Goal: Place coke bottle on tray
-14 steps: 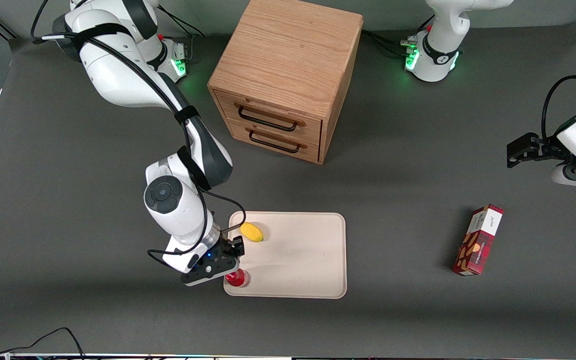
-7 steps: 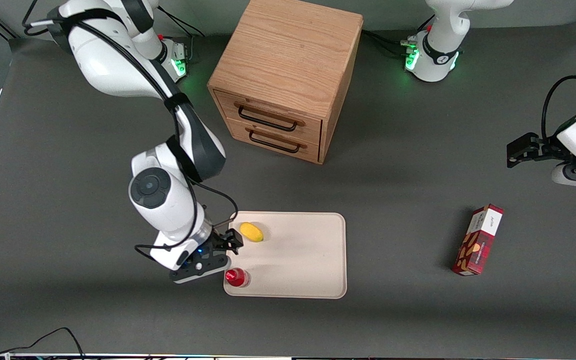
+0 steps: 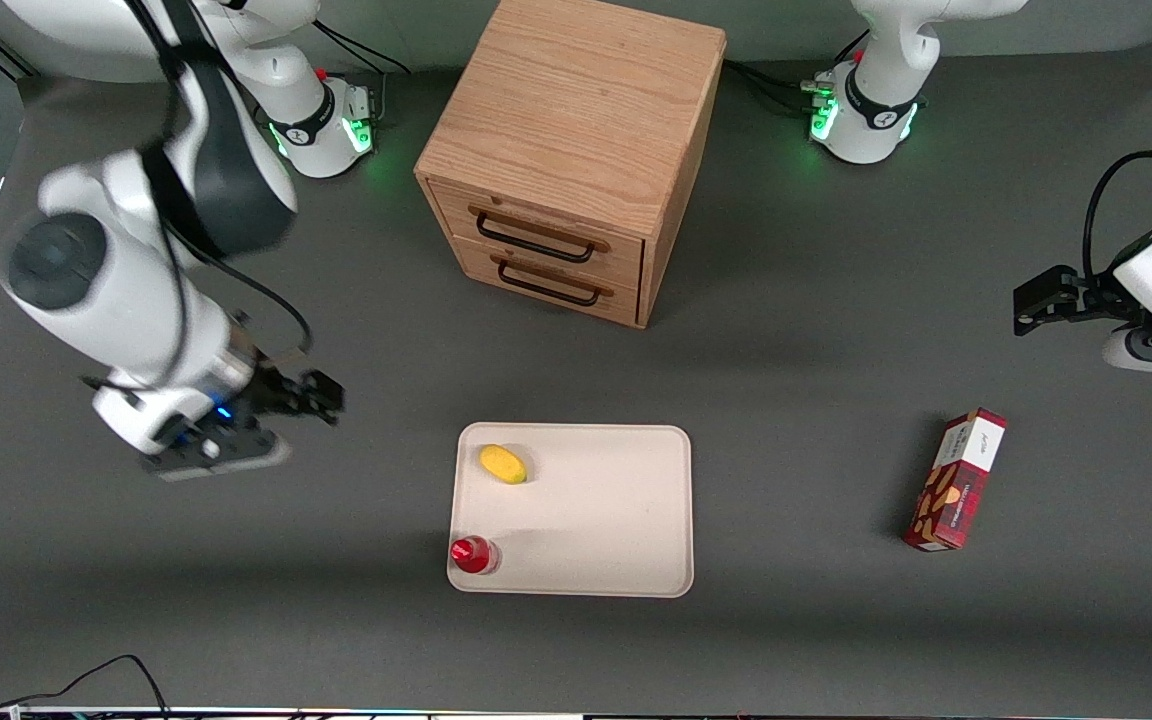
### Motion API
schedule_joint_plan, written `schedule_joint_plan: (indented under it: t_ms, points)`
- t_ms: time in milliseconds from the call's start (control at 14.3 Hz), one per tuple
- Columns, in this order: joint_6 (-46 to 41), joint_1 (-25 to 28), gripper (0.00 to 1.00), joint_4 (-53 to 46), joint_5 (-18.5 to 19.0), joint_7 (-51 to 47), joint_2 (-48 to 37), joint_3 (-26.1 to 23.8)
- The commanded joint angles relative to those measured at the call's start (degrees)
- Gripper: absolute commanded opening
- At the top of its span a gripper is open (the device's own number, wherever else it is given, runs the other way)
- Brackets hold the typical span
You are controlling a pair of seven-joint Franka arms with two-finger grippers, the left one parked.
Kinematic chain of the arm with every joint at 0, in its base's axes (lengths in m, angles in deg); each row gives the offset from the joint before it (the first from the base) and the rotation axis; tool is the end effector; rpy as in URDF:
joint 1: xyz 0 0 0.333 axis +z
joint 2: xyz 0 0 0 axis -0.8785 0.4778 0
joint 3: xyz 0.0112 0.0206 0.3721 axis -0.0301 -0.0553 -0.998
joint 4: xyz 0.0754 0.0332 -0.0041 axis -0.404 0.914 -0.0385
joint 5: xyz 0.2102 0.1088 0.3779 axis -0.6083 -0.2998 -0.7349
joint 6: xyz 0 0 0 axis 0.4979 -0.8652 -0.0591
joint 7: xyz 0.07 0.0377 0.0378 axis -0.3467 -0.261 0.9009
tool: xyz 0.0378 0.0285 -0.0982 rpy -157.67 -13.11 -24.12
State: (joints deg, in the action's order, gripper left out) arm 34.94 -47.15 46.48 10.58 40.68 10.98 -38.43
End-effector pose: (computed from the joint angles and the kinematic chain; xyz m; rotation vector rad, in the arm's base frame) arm 0.6884 0.1807 0.5659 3.1099 0.1503 0.0702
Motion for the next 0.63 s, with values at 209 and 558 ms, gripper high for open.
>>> schedule_joint_plan:
  t_ms: [209, 558]
  points:
    - [-9.0, -7.0, 1.0, 10.4, -0.3, -0.2, -20.5, -1.1]
    - [-10.4, -11.1, 1.0, 10.0, -4.7, 2.7, -24.1, -0.6]
